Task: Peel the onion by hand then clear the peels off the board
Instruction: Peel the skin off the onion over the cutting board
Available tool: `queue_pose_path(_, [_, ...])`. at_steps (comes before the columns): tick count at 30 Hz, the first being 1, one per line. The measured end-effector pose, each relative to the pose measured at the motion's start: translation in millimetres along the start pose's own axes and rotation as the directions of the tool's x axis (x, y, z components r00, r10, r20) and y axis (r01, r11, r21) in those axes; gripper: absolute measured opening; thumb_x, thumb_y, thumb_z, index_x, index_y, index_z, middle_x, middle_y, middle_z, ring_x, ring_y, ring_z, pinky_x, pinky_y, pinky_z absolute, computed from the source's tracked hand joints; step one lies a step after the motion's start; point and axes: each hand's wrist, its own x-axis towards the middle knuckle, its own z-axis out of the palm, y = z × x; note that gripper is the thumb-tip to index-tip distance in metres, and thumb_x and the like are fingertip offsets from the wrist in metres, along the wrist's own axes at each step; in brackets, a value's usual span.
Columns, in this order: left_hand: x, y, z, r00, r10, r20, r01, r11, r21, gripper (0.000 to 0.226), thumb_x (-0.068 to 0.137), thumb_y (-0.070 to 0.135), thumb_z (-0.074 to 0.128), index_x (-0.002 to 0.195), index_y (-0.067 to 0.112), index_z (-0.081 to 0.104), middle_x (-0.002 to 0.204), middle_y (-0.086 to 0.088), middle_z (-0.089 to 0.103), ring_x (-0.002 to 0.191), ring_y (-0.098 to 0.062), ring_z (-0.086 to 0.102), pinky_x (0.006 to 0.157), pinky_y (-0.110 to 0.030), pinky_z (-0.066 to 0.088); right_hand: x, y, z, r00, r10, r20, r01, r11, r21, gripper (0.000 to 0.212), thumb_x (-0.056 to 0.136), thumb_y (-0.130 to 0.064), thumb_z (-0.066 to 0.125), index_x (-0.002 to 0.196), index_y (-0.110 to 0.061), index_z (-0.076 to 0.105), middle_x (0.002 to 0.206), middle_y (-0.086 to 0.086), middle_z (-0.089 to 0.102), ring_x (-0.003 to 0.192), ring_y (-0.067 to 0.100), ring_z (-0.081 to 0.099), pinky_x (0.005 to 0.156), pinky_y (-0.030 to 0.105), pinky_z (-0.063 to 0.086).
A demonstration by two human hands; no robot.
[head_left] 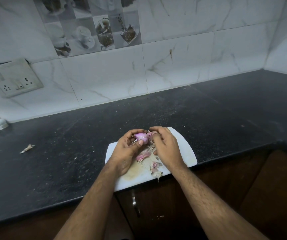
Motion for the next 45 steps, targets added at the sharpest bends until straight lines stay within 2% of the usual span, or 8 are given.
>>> queue_pose_path(5, [1.0,-1.7,-2.8,1.0,0.0,0.024,-0.001,1.0,0.022,0.038,0.09,-0.003,0.069,0.128,-0.001,0.062,0.129,-0.032,0.065,0.117,-0.041,0.068,0.102,-0.047,0.057,0.0,4.4,0.6,0.996,-0.085,0.024,0.087,0.989,-0.119,0.017,0.094,-0.028,0.074,0.11,-0.023,0.072,0.106,-0.013,0.066,0.094,-0.007,0.062,0.076,0.004,0.047])
queue_pose_path(18, [0.4,1.3,-1.7,0.997,-0.058,0.059,0.056,0.998,0.031,0.042,0.09,-0.005,0.07,0.13,-0.003,0.061,0.112,-0.022,0.073,0.101,-0.027,0.074,0.094,-0.036,0.061,-4.7,1.1,-1.5,0.987,-0.152,-0.044,0.146,0.981,-0.128,0.012,0.091,-0.008,0.075,0.099,-0.017,0.076,0.094,-0.013,0.068,0.095,-0.006,0.063,0.076,0.006,0.05])
queue_pose_path(23, [1.5,1.4,-1.3,0.997,-0.066,0.05,0.064,0.997,0.043,0.041,0.09,-0.007,0.068,0.13,-0.007,0.06,0.113,-0.024,0.073,0.099,-0.026,0.075,0.092,-0.035,0.062,-3.7,1.6,1.6,0.984,-0.178,-0.016,0.167,0.947,-0.275,0.014,0.096,-0.007,0.068,0.104,-0.015,0.076,0.095,-0.015,0.062,0.088,-0.001,0.061,0.078,0.006,0.046])
queue_pose_path(27, [2.6,0.8,-2.7,0.995,-0.086,0.046,0.084,0.996,0.03,0.042,0.089,-0.006,0.07,0.13,-0.007,0.06,0.114,-0.026,0.073,0.103,-0.029,0.075,0.092,-0.036,0.062,-5.1,2.0,4.1,0.981,-0.195,0.009,0.183,0.907,-0.38,0.017,0.099,-0.007,0.062,0.109,-0.014,0.074,0.104,-0.008,0.065,0.099,0.008,0.059,0.086,0.018,0.048])
queue_pose_path(31, [2.4,0.7,-1.4,0.998,-0.06,-0.015,0.06,0.998,0.018,0.041,0.086,-0.002,0.072,0.125,-0.001,0.065,0.119,-0.026,0.072,0.107,-0.032,0.074,0.094,-0.039,0.062,-4.5,5.4,5.2,0.988,-0.144,0.061,0.156,0.913,-0.377,0.017,0.102,-0.01,0.057,0.113,-0.013,0.069,0.112,-0.005,0.064,0.104,0.008,0.058,0.092,0.023,0.051])
queue_pose_path(34, [0.5,2.7,2.2,0.998,-0.045,-0.046,0.045,0.999,0.015,0.042,0.081,0.001,0.074,0.122,0.001,0.065,0.12,-0.022,0.072,0.103,-0.029,0.074,0.084,-0.034,0.063,-0.6,6.2,1.5,0.998,-0.049,-0.038,0.034,0.943,-0.331,0.022,0.102,-0.007,0.055,0.118,-0.014,0.068,0.112,-0.003,0.064,0.098,0.007,0.057,0.082,0.01,0.043])
queue_pose_path(38, [-0.5,3.3,3.1,0.996,-0.042,-0.075,0.045,0.998,0.041,0.038,0.079,-0.004,0.077,0.115,0.002,0.067,0.12,-0.018,0.071,0.102,-0.028,0.075,0.082,-0.033,0.063,0.7,3.9,-0.1,1.0,-0.015,-0.025,0.007,0.962,-0.275,0.04,0.094,0.002,0.055,0.128,-0.016,0.066,0.122,-0.004,0.06,0.107,0.007,0.06,0.096,0.019,0.049])
queue_pose_path(45, [-3.6,5.6,5.9,0.999,-0.035,-0.005,0.035,0.996,0.08,0.036,0.083,-0.027,0.064,0.108,-0.001,0.058,0.098,-0.005,0.081,0.088,-0.025,0.078,0.077,-0.031,0.064,-1.1,1.5,1.1,0.998,-0.063,-0.017,0.058,0.979,-0.196,0.012,0.096,-0.024,0.069,0.108,-0.02,0.07,0.105,-0.01,0.061,0.091,-0.002,0.062,0.075,0.008,0.049])
